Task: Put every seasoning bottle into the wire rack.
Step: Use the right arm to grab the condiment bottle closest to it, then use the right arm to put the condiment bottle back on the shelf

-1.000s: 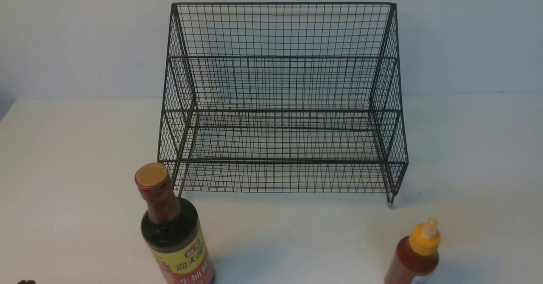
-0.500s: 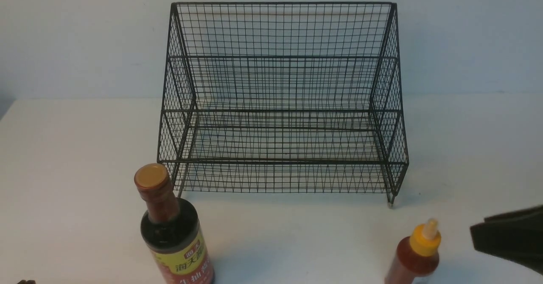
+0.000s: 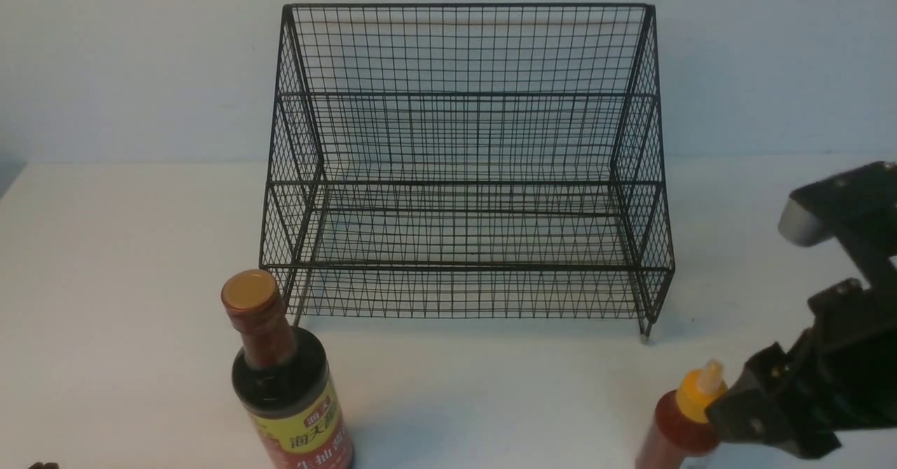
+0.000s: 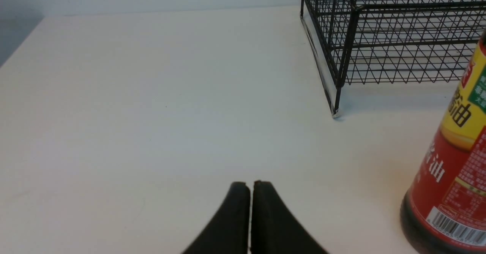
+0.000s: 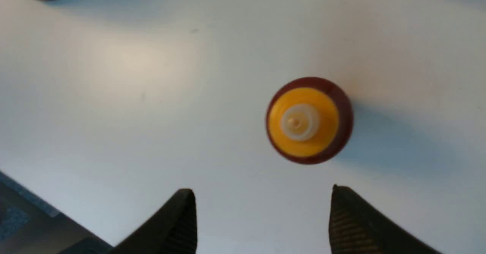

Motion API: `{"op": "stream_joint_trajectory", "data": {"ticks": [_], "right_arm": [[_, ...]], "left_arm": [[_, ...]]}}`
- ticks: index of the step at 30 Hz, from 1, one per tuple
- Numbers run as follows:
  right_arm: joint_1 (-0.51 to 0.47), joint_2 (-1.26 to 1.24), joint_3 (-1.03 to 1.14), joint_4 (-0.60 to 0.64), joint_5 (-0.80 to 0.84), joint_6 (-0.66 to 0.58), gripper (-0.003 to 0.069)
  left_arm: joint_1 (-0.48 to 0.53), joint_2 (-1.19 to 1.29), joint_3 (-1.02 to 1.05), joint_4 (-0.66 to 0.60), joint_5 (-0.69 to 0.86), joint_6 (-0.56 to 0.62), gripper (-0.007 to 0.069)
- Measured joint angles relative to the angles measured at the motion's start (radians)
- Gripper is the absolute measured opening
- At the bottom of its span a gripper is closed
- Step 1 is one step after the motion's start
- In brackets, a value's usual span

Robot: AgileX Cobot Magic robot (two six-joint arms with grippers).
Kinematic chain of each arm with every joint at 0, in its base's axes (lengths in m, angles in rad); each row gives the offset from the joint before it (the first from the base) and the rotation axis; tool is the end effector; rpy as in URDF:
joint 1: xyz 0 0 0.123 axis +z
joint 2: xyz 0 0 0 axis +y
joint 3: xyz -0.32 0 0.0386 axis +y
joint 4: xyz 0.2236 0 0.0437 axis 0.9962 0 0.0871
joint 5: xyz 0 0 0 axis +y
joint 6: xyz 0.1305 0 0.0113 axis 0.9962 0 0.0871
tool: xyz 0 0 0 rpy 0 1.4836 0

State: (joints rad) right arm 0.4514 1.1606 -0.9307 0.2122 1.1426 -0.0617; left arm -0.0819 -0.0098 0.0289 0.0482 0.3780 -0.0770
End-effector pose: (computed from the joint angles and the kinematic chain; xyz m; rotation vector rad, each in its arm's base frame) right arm 0.1444 0.0979 0.3004 -0.6459 2.8055 0.3715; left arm 0.0288 0.0000 0.1579 0.0345 1.8804 -0.0616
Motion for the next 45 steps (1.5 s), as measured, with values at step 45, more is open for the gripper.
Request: {"op": "stream_joint_trajectory", "data": {"ticks": [45], "right_arm": [[0.062,0.255,-0.526,-0.221,0.116,0.091,0.0295]], "left_arm": [[0.0,0.0,0.0,0.0,0.0,0.0,-0.0005]]}}
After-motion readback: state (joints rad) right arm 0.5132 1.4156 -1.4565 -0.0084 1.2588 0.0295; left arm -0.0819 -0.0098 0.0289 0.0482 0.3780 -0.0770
